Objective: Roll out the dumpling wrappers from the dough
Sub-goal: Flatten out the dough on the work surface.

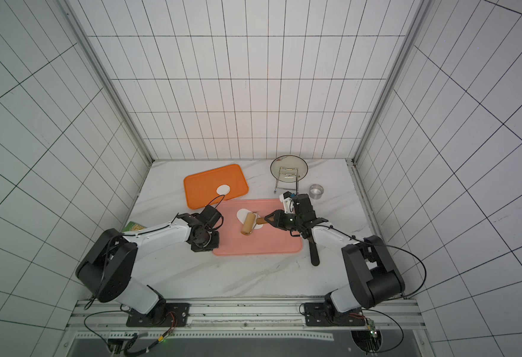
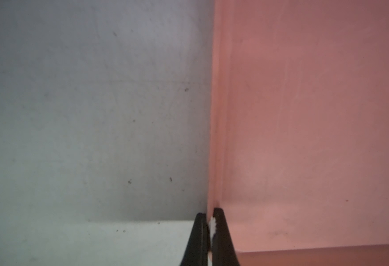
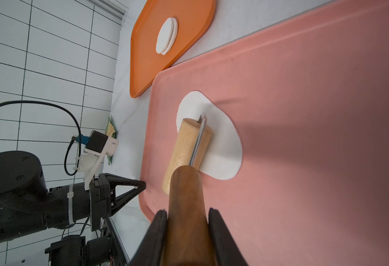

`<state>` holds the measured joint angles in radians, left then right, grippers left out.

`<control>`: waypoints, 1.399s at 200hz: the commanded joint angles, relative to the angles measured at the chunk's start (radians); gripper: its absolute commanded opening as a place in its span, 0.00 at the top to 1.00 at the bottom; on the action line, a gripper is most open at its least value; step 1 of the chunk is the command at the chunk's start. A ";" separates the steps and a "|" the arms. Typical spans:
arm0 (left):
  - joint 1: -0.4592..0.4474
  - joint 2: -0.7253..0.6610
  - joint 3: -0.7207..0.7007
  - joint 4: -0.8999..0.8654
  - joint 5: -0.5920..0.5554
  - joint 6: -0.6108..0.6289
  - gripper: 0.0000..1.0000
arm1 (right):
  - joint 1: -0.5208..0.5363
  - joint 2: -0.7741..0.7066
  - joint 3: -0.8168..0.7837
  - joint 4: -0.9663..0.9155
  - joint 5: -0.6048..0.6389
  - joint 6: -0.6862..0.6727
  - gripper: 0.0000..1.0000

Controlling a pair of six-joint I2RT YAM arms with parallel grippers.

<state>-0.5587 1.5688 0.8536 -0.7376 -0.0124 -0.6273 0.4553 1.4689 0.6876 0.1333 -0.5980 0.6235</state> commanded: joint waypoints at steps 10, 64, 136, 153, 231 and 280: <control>0.036 0.025 -0.028 -0.002 -0.123 -0.012 1.00 | -0.061 0.015 -0.076 -0.382 0.265 -0.079 1.00; 0.036 0.024 -0.030 -0.006 -0.123 -0.012 1.00 | -0.113 -0.067 -0.077 -0.467 0.300 -0.116 1.00; 0.005 0.047 -0.018 0.010 -0.103 -0.012 1.00 | -0.049 -0.034 -0.046 -0.334 0.211 -0.024 1.00; -0.015 0.063 -0.006 0.010 -0.103 -0.015 1.00 | -0.017 0.003 -0.026 -0.293 0.201 0.011 1.00; -0.041 0.068 -0.001 0.013 -0.101 -0.023 1.00 | 0.065 0.232 0.076 -0.209 0.257 0.032 1.00; -0.043 0.066 -0.004 0.012 -0.103 -0.026 1.00 | 0.109 0.327 0.157 -0.200 0.274 0.038 1.00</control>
<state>-0.6018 1.5890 0.8742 -0.7593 -0.0708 -0.6361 0.5533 1.6829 0.8799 0.1829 -0.5716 0.6685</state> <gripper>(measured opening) 0.050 0.290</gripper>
